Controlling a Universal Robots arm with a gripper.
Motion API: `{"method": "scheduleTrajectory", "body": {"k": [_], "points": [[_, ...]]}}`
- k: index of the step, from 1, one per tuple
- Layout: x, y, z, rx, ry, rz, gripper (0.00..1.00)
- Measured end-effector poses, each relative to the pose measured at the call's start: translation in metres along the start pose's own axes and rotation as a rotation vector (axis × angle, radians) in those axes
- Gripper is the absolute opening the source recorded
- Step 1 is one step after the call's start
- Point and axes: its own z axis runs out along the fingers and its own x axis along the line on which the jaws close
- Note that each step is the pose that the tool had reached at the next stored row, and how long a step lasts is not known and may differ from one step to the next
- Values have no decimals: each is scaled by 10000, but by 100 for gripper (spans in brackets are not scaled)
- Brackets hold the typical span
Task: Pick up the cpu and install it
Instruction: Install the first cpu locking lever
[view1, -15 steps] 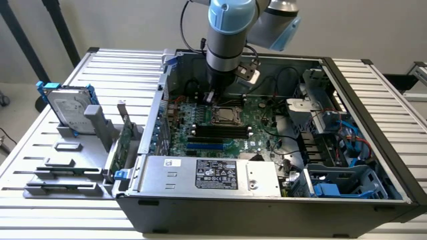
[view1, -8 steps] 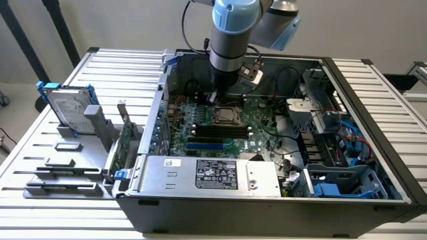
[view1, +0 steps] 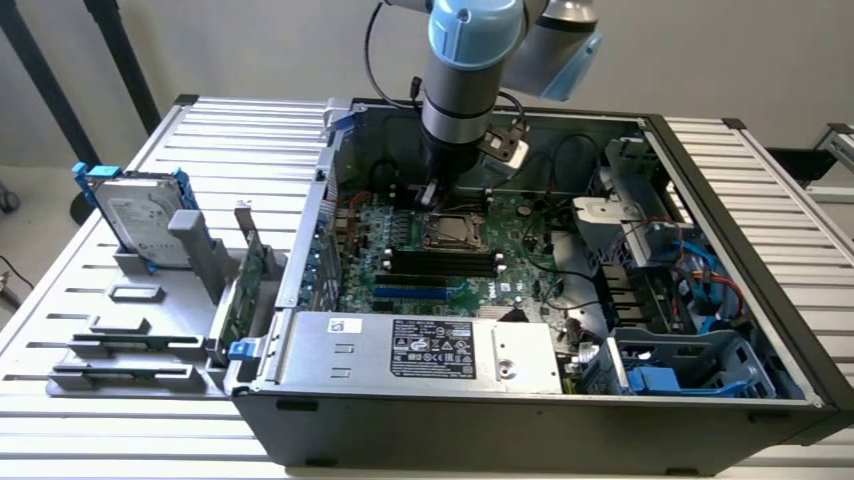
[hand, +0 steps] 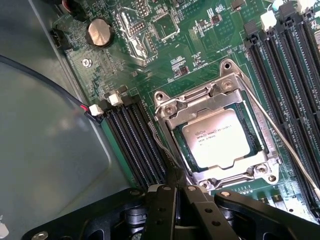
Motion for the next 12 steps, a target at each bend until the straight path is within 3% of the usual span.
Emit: {"method": "scheduleTrajectory", "body": {"k": [12], "points": [[16, 12, 9, 16, -8, 5, 11]]}}
